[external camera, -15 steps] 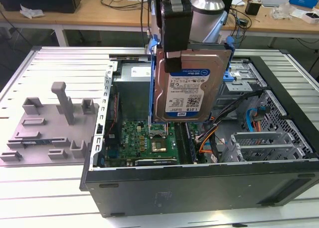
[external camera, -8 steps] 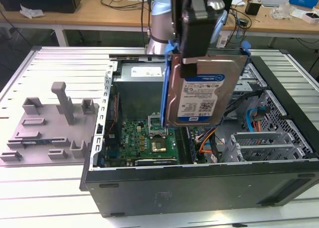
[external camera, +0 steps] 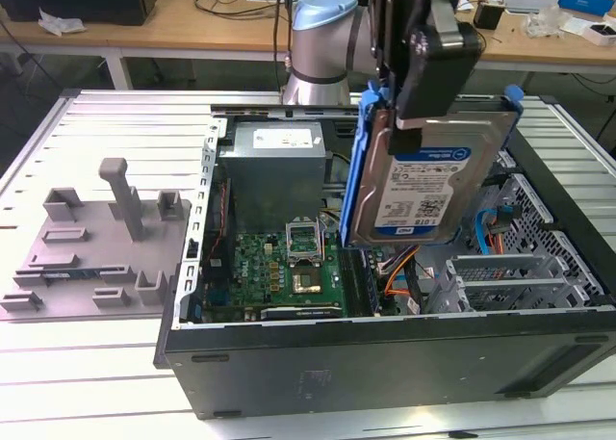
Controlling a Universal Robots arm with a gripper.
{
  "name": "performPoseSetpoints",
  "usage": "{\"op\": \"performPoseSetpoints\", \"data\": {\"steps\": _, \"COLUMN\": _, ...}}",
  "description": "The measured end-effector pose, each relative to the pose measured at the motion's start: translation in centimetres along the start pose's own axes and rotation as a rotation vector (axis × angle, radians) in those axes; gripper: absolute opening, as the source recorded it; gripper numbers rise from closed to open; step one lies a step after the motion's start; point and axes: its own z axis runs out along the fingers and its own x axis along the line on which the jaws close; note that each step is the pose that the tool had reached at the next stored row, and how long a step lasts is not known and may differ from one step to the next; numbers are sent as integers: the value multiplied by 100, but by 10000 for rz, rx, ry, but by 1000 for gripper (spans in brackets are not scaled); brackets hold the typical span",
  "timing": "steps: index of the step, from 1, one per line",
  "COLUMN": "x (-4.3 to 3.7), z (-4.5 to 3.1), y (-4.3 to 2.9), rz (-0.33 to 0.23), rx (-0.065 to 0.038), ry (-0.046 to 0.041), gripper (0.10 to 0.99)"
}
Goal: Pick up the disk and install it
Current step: 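Insert the disk into the insertion slot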
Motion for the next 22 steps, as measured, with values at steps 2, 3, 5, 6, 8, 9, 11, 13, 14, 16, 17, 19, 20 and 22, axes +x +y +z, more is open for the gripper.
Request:
{"op": "performPoseSetpoints", "data": {"steps": 2, "x": 17, "z": 8, "y": -57, "rz": 9, "rx": 0, "ry": -40, "gripper": 369}}
{"op": "performPoseSetpoints", "data": {"steps": 3, "x": 23, "z": 11, "y": -75, "rz": 11, "rx": 0, "ry": -51, "gripper": 369}}
{"op": "performPoseSetpoints", "data": {"steps": 5, "x": 34, "z": 16, "y": -115, "rz": 15, "rx": 0, "ry": -67, "gripper": 369}}
{"op": "performPoseSetpoints", "data": {"steps": 6, "x": 41, "z": 19, "y": -138, "rz": 19, "rx": -1, "ry": -73, "gripper": 369}}
{"op": "performPoseSetpoints", "data": {"steps": 8, "x": 56, "z": 23, "y": -171, "rz": 30, "rx": -1, "ry": -85, "gripper": 369}}
{"op": "performPoseSetpoints", "data": {"steps": 9, "x": 62, "z": 25, "y": -183, "rz": 35, "rx": 0, "ry": -89, "gripper": 369}}
{"op": "performPoseSetpoints", "data": {"steps": 11, "x": 76, "z": 29, "y": -211, "rz": 43, "rx": -1, "ry": -99, "gripper": 369}}
{"op": "performPoseSetpoints", "data": {"steps": 13, "x": 89, "z": 33, "y": -241, "rz": 52, "rx": -1, "ry": -103, "gripper": 369}}
{"op": "performPoseSetpoints", "data": {"steps": 14, "x": 98, "z": 36, "y": -269, "rz": 59, "rx": -1, "ry": -105, "gripper": 369}}
{"op": "performPoseSetpoints", "data": {"steps": 16, "x": 109, "z": 45, "y": -339, "rz": 68, "rx": -1, "ry": -106, "gripper": 369}}
{"op": "performPoseSetpoints", "data": {"steps": 17, "x": 110, "z": 48, "y": -360, "rz": 70, "rx": -1, "ry": -106, "gripper": 369}}
{"op": "performPoseSetpoints", "data": {"steps": 19, "x": 113, "z": 55, "y": -418, "rz": 74, "rx": -1, "ry": -104, "gripper": 369}}
{"op": "performPoseSetpoints", "data": {"steps": 20, "x": 113, "z": 60, "y": -461, "rz": 75, "rx": -1, "ry": -104, "gripper": 369}}
{"op": "performPoseSetpoints", "data": {"steps": 22, "x": 113, "z": 71, "y": -546, "rz": 78, "rx": -1, "ry": -104, "gripper": 369}}
